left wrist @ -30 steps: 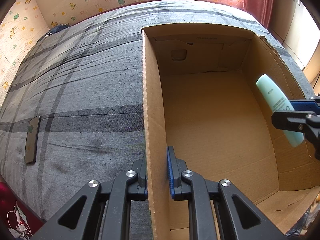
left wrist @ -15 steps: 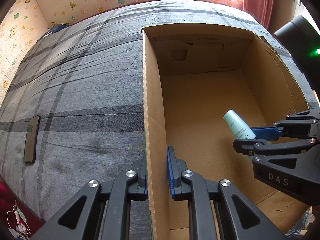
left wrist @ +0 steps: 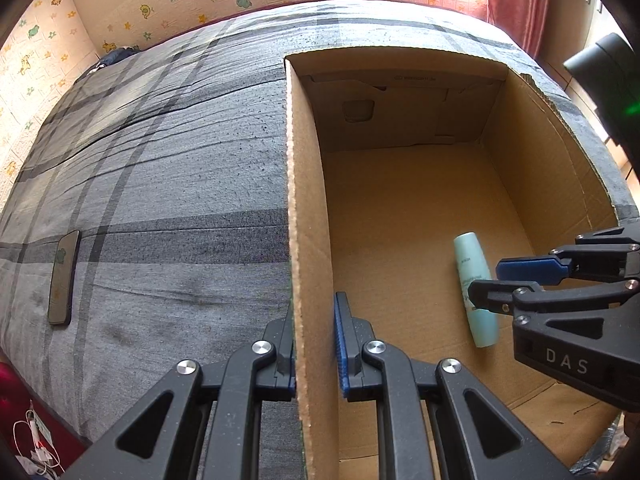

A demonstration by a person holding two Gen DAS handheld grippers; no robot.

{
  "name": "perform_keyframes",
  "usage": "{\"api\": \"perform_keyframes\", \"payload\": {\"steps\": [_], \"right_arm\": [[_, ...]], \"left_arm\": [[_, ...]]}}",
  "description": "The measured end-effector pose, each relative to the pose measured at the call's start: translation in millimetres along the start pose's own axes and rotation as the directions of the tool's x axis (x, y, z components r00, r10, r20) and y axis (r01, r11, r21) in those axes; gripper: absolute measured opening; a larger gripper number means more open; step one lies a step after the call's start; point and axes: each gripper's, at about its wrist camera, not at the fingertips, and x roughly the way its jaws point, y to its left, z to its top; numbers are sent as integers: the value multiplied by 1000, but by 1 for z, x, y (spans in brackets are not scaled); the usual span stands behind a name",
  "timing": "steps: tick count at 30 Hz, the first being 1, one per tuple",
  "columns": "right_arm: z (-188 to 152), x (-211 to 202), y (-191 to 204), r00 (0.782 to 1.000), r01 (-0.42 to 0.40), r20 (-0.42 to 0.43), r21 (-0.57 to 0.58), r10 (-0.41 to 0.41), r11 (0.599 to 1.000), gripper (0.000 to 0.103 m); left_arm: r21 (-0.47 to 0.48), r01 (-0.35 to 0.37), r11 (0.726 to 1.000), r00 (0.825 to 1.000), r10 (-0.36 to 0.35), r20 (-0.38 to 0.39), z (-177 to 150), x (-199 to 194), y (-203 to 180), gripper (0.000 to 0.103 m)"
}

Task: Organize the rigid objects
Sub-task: 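Open the right tool to drop the bottle into the box, then move the right tool back and grasp the small white plug charger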

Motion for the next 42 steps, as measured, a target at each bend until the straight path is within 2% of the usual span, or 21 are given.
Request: {"api": "perform_keyframes", "payload": {"steps": [10, 12, 14, 19, 21, 23, 24, 27, 32, 35, 42], "right_arm": [[-16, -42, -7, 995, -26, 93, -6, 26, 1000, 29], [-21, -54, -9, 992, -25, 125, -7, 25, 1000, 36], [-27, -72, -8, 986, -47, 158, 1, 46, 999, 51], [-44, -108, -4, 970, -23, 243, 24, 16, 999, 56], [-51, -123, -11, 961, -27, 277, 48, 13, 998, 66], [-59, -137, -22, 949, -28, 316, 88, -1, 996, 88], [-62, -143, -26, 942, -21, 335, 108, -17, 994, 91], [-72, -155, -43, 927, 2, 370, 164, -64, 986, 92], [-89, -163, -75, 923, 28, 368, 234, -115, 972, 102], [-98, -163, -92, 911, 78, 371, 274, -180, 959, 102], [-116, -150, -134, 910, 147, 318, 354, -267, 924, 102]], "left_arm": [[0, 2, 1000, 1000, -2, -1, 1, 0, 1, 15], [1, 2, 1000, 1000, -2, -1, 1, -1, 1, 15], [2, 1, 1000, 1000, -1, -1, 1, 0, 1, 15], [3, -1, 1000, 1000, 1, -3, 1, 0, 1, 15], [4, -2, 1000, 1000, 2, -3, 1, 0, 1, 15], [1, -1, 1000, 1000, 1, -5, 1, 0, 1, 15], [3, -2, 1000, 1000, 2, -5, 2, 0, 1, 15], [6, -5, 1000, 1000, 5, -6, 2, 0, 0, 15], [1, -6, 1000, 1000, 6, -6, 2, 0, 1, 16], [2, -7, 1000, 1000, 7, -7, 2, 1, 1, 16], [4, -8, 1000, 1000, 8, -5, 2, 1, 1, 16]]}}
